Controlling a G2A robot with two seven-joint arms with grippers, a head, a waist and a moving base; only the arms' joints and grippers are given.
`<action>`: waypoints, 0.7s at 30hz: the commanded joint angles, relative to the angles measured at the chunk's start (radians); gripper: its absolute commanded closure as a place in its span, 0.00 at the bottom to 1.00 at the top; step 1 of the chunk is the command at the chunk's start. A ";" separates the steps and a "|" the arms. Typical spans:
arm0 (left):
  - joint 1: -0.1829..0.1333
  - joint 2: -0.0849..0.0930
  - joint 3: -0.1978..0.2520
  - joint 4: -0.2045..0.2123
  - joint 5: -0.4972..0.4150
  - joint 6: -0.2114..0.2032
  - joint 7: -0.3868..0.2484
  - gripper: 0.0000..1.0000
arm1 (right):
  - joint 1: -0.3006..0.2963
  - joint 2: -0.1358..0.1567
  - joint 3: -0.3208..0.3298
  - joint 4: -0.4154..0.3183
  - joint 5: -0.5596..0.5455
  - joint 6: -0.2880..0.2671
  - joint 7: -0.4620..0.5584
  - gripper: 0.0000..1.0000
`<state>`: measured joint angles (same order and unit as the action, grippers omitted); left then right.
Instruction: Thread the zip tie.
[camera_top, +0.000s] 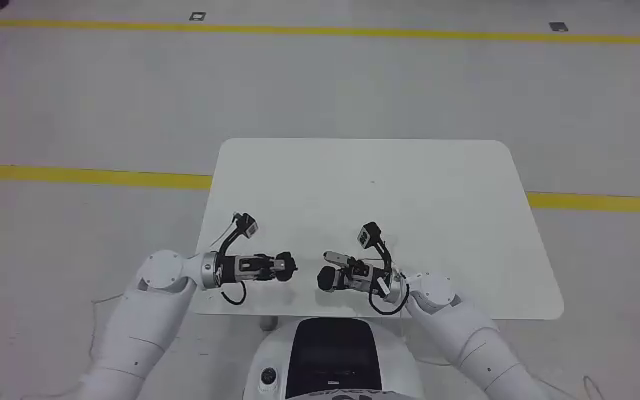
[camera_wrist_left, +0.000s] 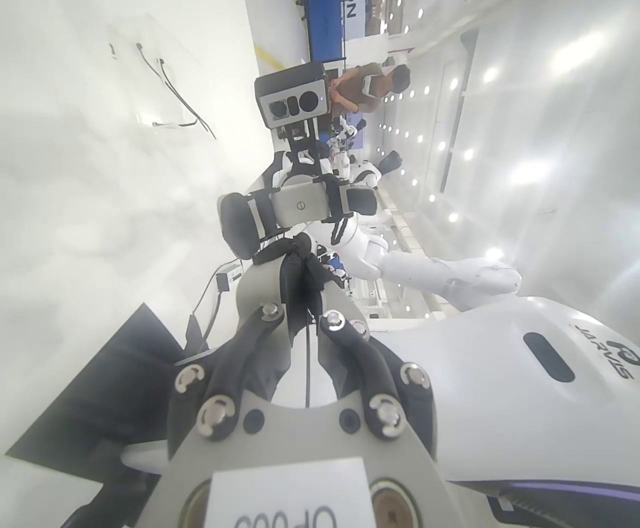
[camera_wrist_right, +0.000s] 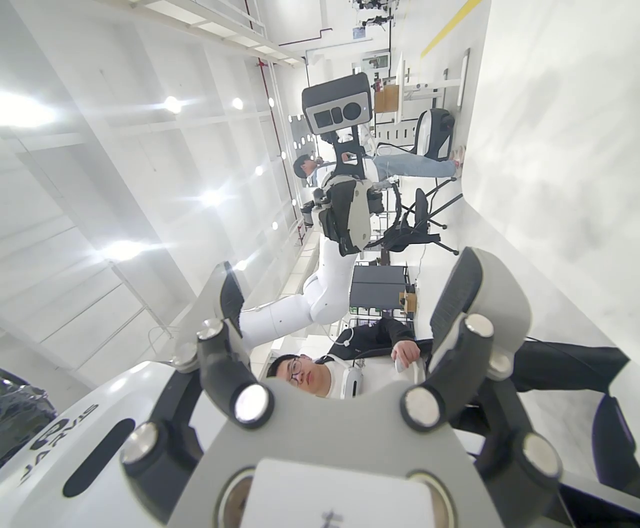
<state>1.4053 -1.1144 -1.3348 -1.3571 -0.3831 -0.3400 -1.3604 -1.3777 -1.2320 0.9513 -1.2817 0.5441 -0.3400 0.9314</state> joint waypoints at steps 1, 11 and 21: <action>-0.003 -0.015 -0.022 0.015 0.004 0.000 -0.030 1.00 | 0.000 0.000 0.000 0.000 0.000 0.000 0.000 0.00; -0.004 -0.058 -0.049 0.028 0.034 0.000 -0.030 1.00 | 0.000 0.000 0.000 0.000 0.000 0.000 0.000 0.00; -0.010 -0.056 -0.036 0.036 0.045 0.000 0.039 1.00 | 0.000 0.000 0.000 0.000 0.000 0.000 0.000 0.00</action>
<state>1.3971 -1.1708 -1.3719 -1.3256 -0.3264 -0.3400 -1.3269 -1.3777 -1.2321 0.9513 -1.2817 0.5441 -0.3400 0.9314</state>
